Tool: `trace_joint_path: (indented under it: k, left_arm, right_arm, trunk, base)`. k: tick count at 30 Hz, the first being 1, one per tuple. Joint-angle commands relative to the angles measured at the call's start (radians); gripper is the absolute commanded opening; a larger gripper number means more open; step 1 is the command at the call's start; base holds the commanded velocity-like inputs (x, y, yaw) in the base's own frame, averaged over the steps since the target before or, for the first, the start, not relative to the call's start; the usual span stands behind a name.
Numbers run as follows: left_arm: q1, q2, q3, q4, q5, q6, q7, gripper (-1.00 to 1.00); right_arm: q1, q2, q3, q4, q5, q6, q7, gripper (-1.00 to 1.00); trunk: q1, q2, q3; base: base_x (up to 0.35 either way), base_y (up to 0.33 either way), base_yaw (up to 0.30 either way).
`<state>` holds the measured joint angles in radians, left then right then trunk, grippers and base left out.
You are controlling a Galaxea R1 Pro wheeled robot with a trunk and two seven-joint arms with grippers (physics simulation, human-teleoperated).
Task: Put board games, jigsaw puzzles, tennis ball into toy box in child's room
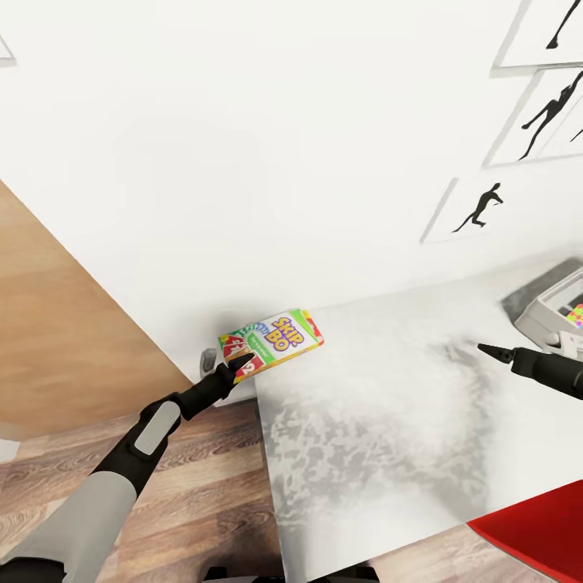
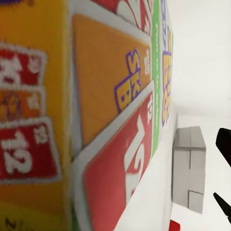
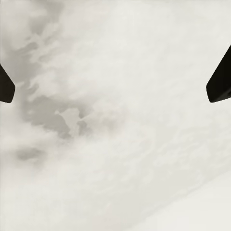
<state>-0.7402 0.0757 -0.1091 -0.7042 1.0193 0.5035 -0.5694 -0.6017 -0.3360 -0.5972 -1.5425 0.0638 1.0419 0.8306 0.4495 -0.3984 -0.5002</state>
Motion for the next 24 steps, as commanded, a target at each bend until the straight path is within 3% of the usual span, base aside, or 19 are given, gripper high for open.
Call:
trace_joint_path:
  k: [1, 6, 7, 24]
  left_arm:
    - [-0.001, 0.001, -0.003, 0.000, 0.010, 0.006, 0.001, 1.00]
    - [-0.001, 0.001, -0.003, 0.000, 0.009, 0.005, 0.002, 1.00]
    - [-0.001, 0.001, -0.003, 0.000, 0.008, 0.005, 0.002, -1.00]
    - [0.003, 0.001, -0.003, 0.000, 0.010, 0.004, 0.001, -1.00]
  right_arm:
    - [-0.001, 0.000, -0.001, -0.001, 0.007, 0.005, 0.008, 1.00]
    - [-0.001, 0.000, -0.001, -0.001, 0.007, 0.005, 0.008, 1.00]
    - [-0.001, 0.000, -0.001, -0.001, 0.007, 0.005, 0.008, 1.00]
    - [0.002, 0.003, 0.000, -0.001, 0.007, 0.005, 0.008, 1.00]
  trunk:
    - [0.001, -0.002, -0.001]
    - [0.001, -0.002, -0.001]
    - [0.001, -0.002, -0.001]
    - [0.001, -0.002, -0.001]
  base:
    - [0.000, 0.000, -0.019]
    - [0.000, 0.000, -0.012]
    - [0.000, 0.000, -0.008]
    - [0.000, 0.000, -0.002]
